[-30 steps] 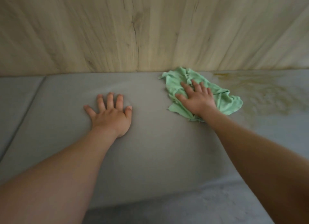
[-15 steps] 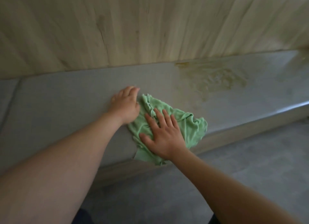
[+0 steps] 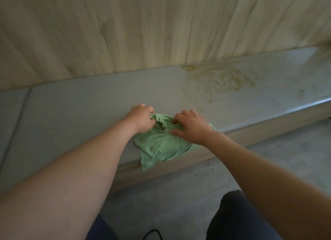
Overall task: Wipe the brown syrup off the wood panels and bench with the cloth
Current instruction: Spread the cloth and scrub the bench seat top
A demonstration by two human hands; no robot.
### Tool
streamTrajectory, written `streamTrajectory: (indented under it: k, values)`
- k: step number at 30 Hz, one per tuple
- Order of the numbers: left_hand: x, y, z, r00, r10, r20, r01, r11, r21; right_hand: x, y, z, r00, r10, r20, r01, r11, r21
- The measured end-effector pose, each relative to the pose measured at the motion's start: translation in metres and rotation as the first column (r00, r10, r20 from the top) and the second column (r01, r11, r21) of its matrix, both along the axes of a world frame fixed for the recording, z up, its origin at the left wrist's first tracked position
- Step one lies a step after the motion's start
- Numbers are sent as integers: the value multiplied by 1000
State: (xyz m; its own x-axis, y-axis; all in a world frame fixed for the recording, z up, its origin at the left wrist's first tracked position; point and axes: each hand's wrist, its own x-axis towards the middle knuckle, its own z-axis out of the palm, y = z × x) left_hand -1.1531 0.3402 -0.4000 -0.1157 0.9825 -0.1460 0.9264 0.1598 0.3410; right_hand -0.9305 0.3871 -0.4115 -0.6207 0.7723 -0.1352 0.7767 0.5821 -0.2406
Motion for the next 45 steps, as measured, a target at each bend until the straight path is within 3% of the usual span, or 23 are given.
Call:
streamTrajectory:
  k: [3,5,9,13,16,18,19,21,22,25,28,31,35,38,42,44,45]
  values:
    - [1,-4,13,993,17,117,-23,998,51,5,10,12,946,-188,-264,117,958,-263]
    - [1,-4,23,980,48,194,-65,995,80,12,17,20,919,-259,-296,138,917,-374]
    - [5,-7,47,878,112,465,-161,985,67,18,12,30,970,-188,-155,121,923,-365]
    - [18,-14,63,715,145,684,-211,977,14,3,-13,26,896,-187,-403,49,943,-328]
    - [23,-15,77,674,115,730,-170,985,2,-4,-11,29,829,-139,-542,21,976,-217]
    - [22,-16,88,659,104,745,-140,990,-15,4,-4,45,761,-225,-609,-45,917,-396]
    - [20,-17,94,649,107,753,-126,992,-33,10,-2,55,724,-296,-623,-110,842,-528]
    - [14,-18,106,667,117,736,-98,993,-69,21,6,70,634,-434,-640,-232,683,-692]
    - [12,-18,113,727,120,676,-79,993,-91,27,12,75,585,-480,-654,-242,667,-705]
    - [5,-15,126,954,78,290,-30,985,-169,37,32,88,507,-522,-686,-64,771,-634]
    - [1,-6,126,990,125,66,-119,988,-97,47,48,100,593,-443,-673,242,894,-376]
    - [-4,7,135,964,227,139,-244,962,121,46,70,112,570,-450,-688,374,887,-270]
    - [-4,29,170,950,170,263,-273,861,428,41,92,150,191,-555,-809,314,816,-486]
    - [2,37,183,951,80,298,-237,807,540,44,98,164,55,-524,-850,227,836,-500]
    - [14,30,156,946,-32,322,-130,874,468,66,88,132,36,-563,-825,191,815,-548]
    - [25,23,119,953,-83,291,-5,957,289,87,78,99,151,-588,-795,291,794,-533]
    - [30,19,98,963,-109,246,69,984,167,99,72,82,275,-581,-766,358,801,-479]
